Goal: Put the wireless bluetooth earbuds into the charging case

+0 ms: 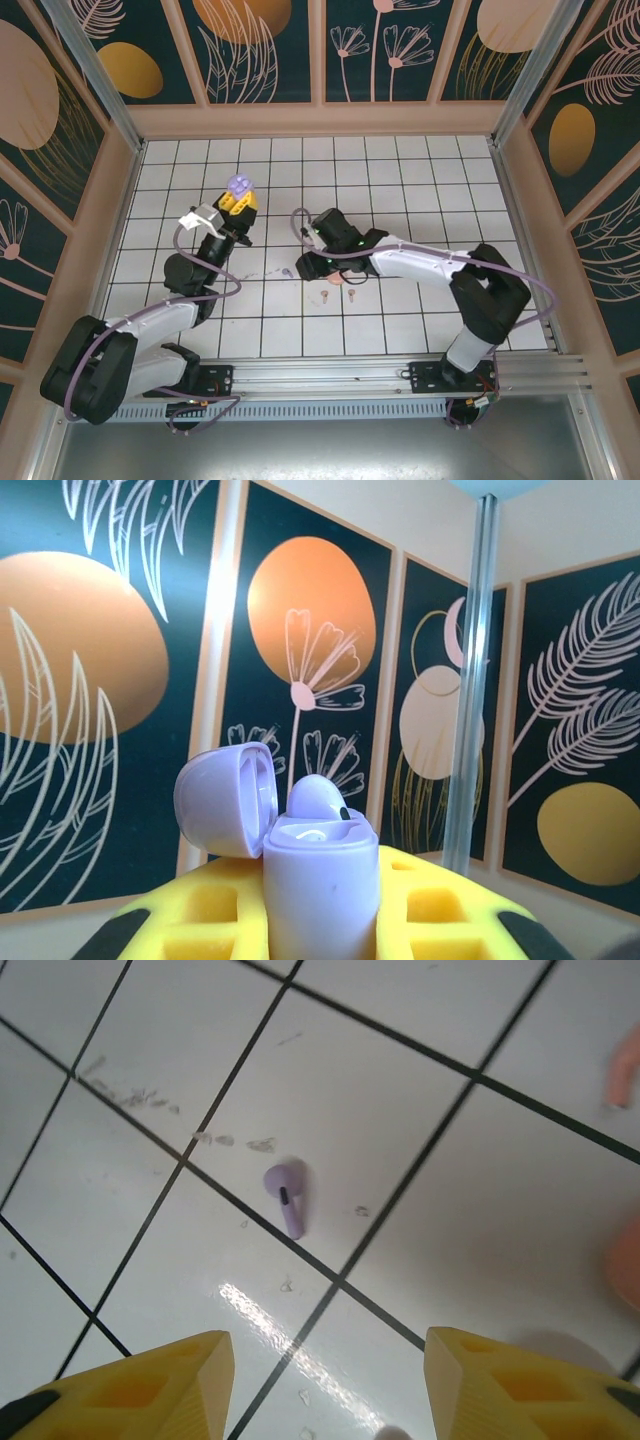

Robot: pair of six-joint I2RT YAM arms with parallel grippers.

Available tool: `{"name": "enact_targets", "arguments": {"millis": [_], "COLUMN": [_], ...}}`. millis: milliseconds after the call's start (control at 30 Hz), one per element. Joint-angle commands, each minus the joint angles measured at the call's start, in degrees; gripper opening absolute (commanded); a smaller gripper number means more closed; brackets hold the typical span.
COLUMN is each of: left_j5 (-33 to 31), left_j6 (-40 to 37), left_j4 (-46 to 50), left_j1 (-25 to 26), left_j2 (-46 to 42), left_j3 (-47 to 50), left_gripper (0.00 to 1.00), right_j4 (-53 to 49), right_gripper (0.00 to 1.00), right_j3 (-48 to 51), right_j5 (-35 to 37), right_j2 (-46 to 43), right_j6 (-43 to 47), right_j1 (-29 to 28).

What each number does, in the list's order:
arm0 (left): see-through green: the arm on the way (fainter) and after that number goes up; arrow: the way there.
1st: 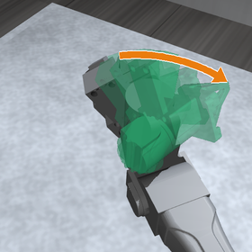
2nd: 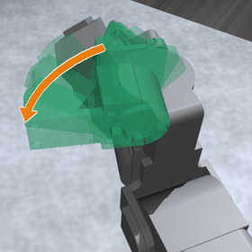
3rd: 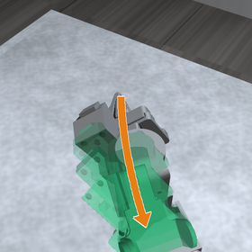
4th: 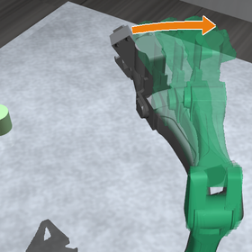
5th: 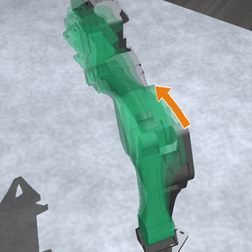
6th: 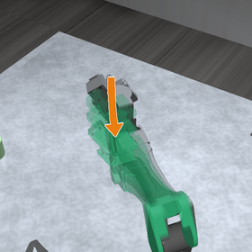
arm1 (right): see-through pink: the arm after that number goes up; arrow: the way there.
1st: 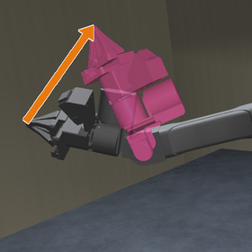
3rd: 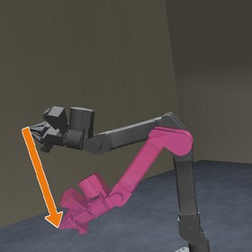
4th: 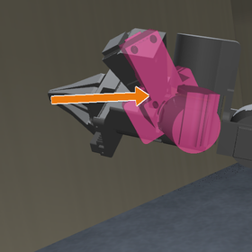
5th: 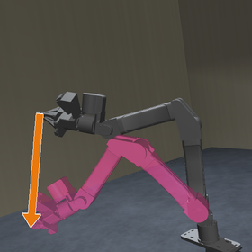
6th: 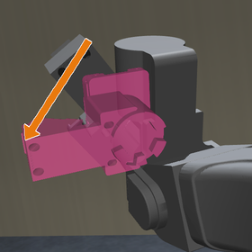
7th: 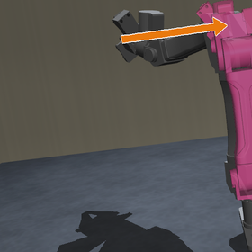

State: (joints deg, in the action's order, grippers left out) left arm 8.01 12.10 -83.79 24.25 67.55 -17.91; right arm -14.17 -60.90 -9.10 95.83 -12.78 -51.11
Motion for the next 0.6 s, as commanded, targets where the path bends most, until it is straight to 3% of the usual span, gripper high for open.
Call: {"name": "enact_targets", "arguments": {"millis": [0, 567], "left_j5": [-1.82, -5.12], "left_j6": [1.86, 3.01], "left_j4": [-2.61, -1.38], "left_j1": [-1.13, -3.49], "left_j2": [-1.37, -3.07], "left_j3": [0.42, 0.58], "left_gripper": [0.00, 0.00], "right_j4": [1.17, -0.59], "right_gripper": [0.53, 0.50], "right_j3": [-4.13, -15.77], "right_j5": [-0.18, 2.34], "right_j2": [3.65, 19.30], "right_j6": [7.14, 10.97], "right_j1": [-1.41, -3.25]}}
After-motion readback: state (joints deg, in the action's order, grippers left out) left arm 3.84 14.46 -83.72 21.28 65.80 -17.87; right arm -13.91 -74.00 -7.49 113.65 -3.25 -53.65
